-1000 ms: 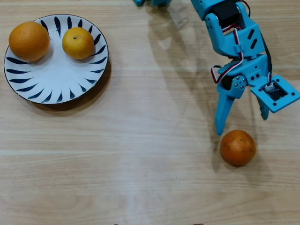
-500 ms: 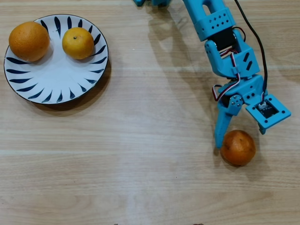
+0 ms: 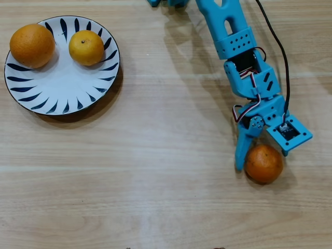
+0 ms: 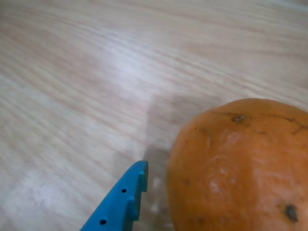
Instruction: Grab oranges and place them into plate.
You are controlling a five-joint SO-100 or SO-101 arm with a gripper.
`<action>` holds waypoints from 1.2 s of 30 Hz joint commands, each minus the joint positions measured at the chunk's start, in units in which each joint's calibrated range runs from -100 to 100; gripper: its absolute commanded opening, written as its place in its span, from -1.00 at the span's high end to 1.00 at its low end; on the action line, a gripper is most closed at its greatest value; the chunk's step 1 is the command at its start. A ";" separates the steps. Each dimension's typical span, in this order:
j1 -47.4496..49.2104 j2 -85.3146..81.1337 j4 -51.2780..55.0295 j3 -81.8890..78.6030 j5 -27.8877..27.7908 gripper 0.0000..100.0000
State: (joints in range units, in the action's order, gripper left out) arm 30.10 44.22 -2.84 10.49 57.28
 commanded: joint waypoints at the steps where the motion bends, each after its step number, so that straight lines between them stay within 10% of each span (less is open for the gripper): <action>1: -0.02 1.09 -1.33 6.21 0.17 0.15; 26: -0.42 2.18 -0.55 9.29 -0.66 0.52; 36: -2.84 -22.67 9.68 -10.36 -5.16 0.52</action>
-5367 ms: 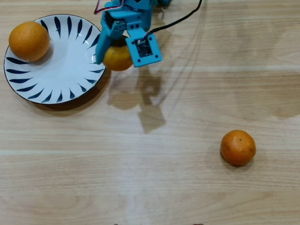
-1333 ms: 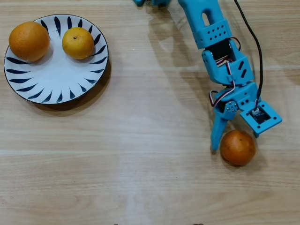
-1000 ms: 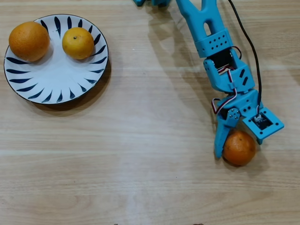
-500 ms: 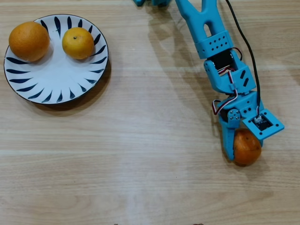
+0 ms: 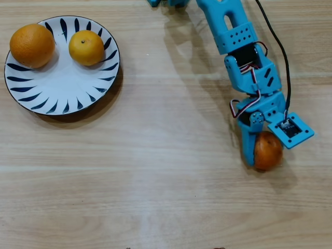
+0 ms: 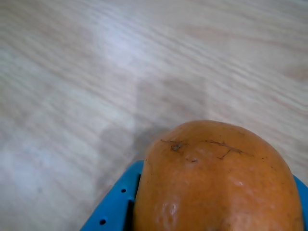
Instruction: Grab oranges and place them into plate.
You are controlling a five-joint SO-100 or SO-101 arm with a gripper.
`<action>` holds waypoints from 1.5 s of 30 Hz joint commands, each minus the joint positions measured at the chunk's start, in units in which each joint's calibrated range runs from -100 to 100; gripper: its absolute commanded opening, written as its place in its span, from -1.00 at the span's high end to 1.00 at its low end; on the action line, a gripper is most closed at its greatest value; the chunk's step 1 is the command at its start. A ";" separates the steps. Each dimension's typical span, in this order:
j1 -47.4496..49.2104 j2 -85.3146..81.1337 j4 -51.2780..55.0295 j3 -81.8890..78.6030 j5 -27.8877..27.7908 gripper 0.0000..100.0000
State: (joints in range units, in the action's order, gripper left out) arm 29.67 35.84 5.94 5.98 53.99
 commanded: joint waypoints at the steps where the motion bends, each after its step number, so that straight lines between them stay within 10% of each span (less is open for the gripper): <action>1: -3.38 -17.42 0.98 -9.19 -2.29 0.53; 19: -37.26 -60.70 32.69 -35.90 -17.61 0.52; 30: -57.09 -60.10 42.40 -32.55 -29.79 0.53; 45: -59.76 -39.82 42.92 -15.17 -33.92 0.50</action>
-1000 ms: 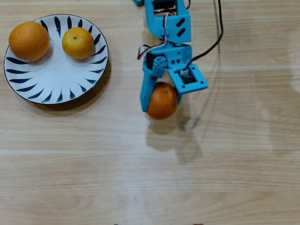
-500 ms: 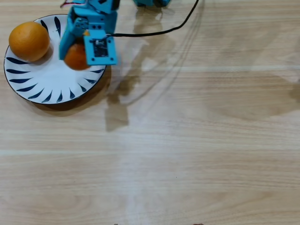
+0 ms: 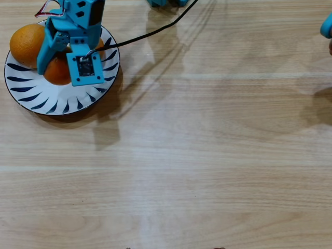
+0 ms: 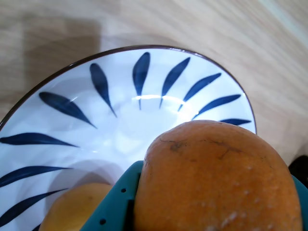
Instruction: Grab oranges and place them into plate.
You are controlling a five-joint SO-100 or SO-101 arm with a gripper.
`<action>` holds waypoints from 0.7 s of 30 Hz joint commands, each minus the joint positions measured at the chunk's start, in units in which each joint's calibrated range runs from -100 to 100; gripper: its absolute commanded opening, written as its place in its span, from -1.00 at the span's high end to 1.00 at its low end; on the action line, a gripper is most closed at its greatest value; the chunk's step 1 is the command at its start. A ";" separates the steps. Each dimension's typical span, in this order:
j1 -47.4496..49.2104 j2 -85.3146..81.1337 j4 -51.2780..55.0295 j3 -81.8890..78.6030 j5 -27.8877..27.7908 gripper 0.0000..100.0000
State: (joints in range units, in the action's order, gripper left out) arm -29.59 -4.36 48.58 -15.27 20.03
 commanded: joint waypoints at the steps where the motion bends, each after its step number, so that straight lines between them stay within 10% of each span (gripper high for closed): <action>1: -0.49 0.81 0.28 6.44 0.09 0.46; 6: -0.49 1.06 0.28 6.17 0.15 0.08; 13: -0.49 0.64 0.45 6.17 0.15 0.08; 21: 3.70 -4.85 4.32 4.91 -0.64 0.46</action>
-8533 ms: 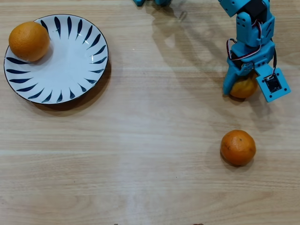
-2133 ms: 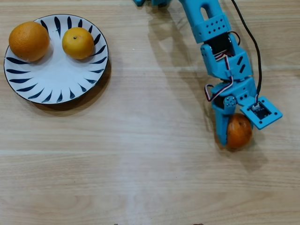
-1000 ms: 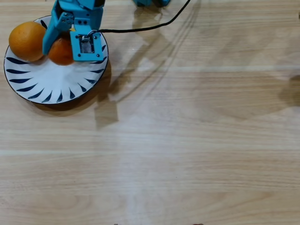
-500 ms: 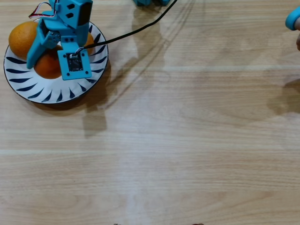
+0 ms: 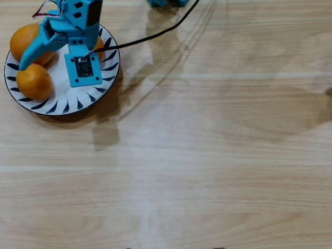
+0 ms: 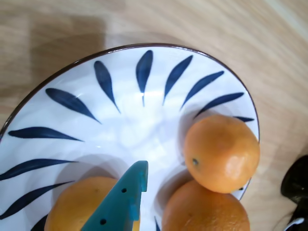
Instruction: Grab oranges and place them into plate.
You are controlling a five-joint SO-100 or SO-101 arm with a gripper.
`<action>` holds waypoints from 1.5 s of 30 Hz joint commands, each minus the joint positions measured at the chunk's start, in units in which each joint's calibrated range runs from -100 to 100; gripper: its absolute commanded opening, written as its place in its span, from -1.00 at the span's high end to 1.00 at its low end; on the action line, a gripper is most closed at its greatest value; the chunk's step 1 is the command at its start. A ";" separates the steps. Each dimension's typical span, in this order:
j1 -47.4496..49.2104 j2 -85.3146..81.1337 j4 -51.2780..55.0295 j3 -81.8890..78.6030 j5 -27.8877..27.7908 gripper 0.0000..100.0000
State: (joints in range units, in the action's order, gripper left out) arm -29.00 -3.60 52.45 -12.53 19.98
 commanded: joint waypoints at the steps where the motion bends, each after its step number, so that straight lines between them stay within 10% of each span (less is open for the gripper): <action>1: 4.40 -7.31 0.02 0.98 -1.21 0.59; 5: 11.66 -16.35 -0.07 -5.99 -4.19 0.98; 28: 42.79 -95.64 -7.20 -80.77 -13.92 0.95; 45: 40.61 -96.15 4.06 -85.21 -18.78 0.96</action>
State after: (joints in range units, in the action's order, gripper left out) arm 12.54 -99.15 55.81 -98.58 1.51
